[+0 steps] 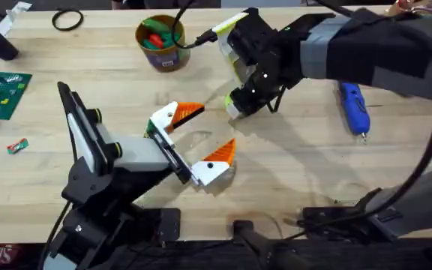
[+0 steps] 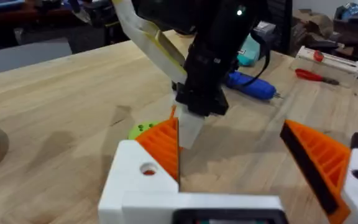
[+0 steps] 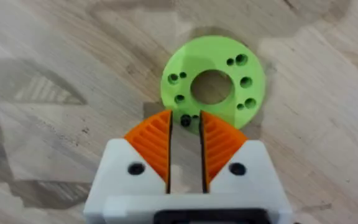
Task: Pick up the gripper from the table and insert it into the empty holder that is missing its gripper. Then pick up a screw, insert it into the mounting hole, and use the screwdriver to tighten it. Finally, clean up the table by picking up the vegetable and placing it into the bucket.
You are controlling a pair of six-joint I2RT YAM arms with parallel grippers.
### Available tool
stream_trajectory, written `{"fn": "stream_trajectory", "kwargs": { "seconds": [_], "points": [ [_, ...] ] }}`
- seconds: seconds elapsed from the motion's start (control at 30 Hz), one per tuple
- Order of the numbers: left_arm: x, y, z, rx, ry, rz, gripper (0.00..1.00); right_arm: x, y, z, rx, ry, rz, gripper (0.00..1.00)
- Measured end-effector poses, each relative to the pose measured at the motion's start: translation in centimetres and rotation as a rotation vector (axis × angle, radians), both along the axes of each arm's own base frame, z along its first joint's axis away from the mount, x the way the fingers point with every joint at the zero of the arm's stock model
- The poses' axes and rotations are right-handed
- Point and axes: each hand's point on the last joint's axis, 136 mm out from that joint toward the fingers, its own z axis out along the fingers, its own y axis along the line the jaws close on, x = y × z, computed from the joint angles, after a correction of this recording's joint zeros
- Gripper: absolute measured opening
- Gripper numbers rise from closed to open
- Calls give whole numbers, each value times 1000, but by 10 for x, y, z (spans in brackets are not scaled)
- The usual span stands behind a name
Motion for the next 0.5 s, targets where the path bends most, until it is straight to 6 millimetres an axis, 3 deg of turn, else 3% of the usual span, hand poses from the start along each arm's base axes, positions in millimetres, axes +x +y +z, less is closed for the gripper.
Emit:
{"fn": "stream_trajectory", "kwargs": {
  "seconds": [0.17,0.5],
  "points": [
    [0,0,0,0,0,0,985,2,1,0,5,-7,0,178],
    [0,0,0,0,0,0,985,1,1,0,2,-3,0,173]
  ]
}}
